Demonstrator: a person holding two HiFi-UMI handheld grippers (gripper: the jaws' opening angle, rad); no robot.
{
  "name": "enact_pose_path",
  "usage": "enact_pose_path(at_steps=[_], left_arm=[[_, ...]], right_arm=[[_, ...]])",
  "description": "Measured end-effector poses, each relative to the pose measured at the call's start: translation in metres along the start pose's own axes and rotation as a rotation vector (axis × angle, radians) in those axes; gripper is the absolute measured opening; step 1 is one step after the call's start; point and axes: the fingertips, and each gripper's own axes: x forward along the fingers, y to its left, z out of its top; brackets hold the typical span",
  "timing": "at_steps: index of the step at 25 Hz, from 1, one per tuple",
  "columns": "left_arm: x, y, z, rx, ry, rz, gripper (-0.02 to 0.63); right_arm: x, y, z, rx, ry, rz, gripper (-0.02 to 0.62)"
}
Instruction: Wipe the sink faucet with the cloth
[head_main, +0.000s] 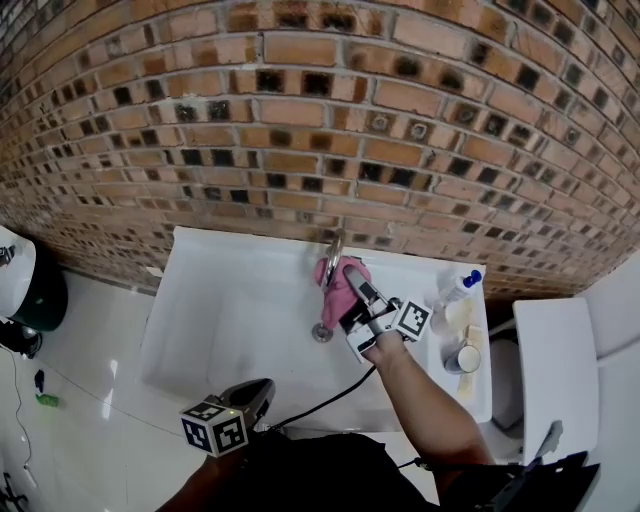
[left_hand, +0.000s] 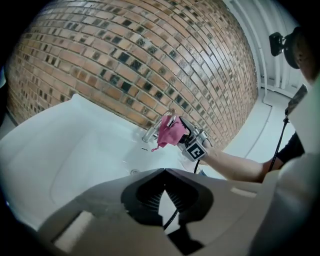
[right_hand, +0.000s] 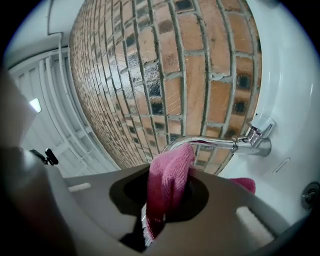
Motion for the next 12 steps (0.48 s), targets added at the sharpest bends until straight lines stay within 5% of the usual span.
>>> enact_pose_path(at_steps=[12], left_arm=[[-0.026,0.030,0.009,0.078,0.075,-0.078,0.004]], right_arm=[[-0.015,-0.018,-0.015,-0.031,-0.175,-0.086,0.054]])
